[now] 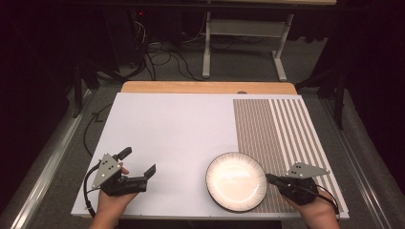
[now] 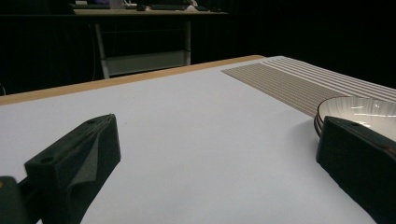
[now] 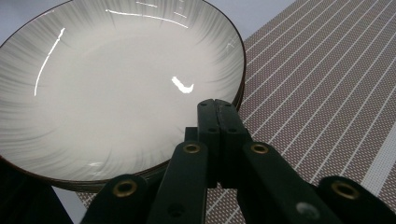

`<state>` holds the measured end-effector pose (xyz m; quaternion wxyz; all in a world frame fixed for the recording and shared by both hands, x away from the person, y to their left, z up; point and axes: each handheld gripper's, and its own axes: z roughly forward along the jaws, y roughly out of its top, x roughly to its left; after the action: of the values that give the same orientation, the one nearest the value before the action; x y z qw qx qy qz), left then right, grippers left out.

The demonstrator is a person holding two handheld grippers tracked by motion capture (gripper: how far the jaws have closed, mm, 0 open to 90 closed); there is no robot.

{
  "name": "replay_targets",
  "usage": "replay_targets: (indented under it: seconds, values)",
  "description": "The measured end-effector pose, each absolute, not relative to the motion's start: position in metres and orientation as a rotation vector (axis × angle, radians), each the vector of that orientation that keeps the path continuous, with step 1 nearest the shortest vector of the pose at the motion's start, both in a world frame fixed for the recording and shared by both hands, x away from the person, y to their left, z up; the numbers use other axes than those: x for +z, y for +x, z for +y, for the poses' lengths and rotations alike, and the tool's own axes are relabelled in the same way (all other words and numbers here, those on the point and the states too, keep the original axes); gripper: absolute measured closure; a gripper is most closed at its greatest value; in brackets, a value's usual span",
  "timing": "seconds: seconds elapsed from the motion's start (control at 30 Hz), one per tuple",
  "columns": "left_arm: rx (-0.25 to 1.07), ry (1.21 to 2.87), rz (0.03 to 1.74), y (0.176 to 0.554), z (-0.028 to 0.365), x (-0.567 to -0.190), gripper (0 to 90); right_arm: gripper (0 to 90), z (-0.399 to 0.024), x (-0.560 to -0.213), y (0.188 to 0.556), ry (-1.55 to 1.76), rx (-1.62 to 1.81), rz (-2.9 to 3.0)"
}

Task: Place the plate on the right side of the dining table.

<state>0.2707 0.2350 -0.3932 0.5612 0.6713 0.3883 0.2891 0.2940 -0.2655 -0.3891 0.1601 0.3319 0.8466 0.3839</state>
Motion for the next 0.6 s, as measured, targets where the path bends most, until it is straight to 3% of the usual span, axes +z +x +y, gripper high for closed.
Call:
replay_targets:
  seconds: [0.6]
  values:
    - [0.677, 1.578, 0.916, 0.2709, 0.2346, -0.3933, 0.5, 90.0, -0.2618, -0.3909, 0.2945, 0.945, 1.106, 2.434]
